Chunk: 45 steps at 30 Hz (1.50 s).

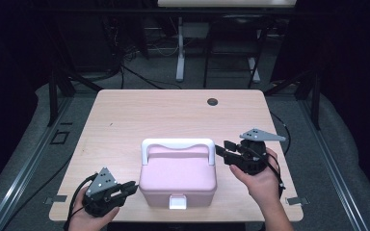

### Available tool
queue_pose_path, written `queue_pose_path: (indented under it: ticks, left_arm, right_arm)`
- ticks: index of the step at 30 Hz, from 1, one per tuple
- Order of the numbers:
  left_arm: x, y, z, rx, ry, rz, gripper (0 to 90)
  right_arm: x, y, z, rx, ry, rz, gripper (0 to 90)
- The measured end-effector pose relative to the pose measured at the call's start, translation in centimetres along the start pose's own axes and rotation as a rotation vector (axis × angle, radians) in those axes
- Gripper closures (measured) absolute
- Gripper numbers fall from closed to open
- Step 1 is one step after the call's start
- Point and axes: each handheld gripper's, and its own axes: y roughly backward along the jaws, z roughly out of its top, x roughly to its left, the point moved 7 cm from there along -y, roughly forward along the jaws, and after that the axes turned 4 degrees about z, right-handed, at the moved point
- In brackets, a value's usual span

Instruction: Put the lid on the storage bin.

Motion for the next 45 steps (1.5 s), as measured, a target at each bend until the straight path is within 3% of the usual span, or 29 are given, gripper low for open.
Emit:
queue_pose_path:
  ticks: [22,45]
  left_arm:
    - [0.7,0.4,0.8,-0.012,0.015,0.005,71.5]
    - [3.0,0.8,3.5,-0.050,0.044,0.029,66.1]
  right_arm:
    - [-0.1,0.3,0.2,-0.009,-0.002,-0.003,59.8]
    - [-0.4,0.7,0.4,-0.018,-0.014,-0.006,59.4]
